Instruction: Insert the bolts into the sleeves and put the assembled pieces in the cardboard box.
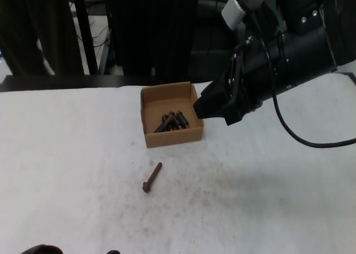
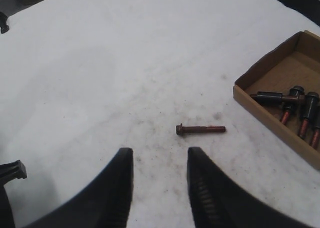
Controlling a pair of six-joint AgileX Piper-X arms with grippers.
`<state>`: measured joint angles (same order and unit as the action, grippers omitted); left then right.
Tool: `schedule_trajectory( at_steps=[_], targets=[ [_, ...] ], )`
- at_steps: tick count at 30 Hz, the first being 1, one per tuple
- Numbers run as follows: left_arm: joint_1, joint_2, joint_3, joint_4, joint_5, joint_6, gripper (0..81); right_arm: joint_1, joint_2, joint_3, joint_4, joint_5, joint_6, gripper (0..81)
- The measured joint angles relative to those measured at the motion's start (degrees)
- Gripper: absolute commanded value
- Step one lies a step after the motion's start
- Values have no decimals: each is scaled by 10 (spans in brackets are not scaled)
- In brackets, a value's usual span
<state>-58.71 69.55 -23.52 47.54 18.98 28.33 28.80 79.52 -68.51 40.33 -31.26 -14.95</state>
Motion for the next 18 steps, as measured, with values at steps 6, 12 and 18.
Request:
schedule_trajectory(
  at_steps=[6,12,18],
  targets=[
    [-1,0,-3,3,-11,3,3,0,0,0,0,0,0,338],
    [-1,1,-39,-2,-46,6,3,0,0,0,0,0,0,258],
    [3,1,-78,-66,-61,-45,3,0,0,0,0,0,0,258]
  ],
)
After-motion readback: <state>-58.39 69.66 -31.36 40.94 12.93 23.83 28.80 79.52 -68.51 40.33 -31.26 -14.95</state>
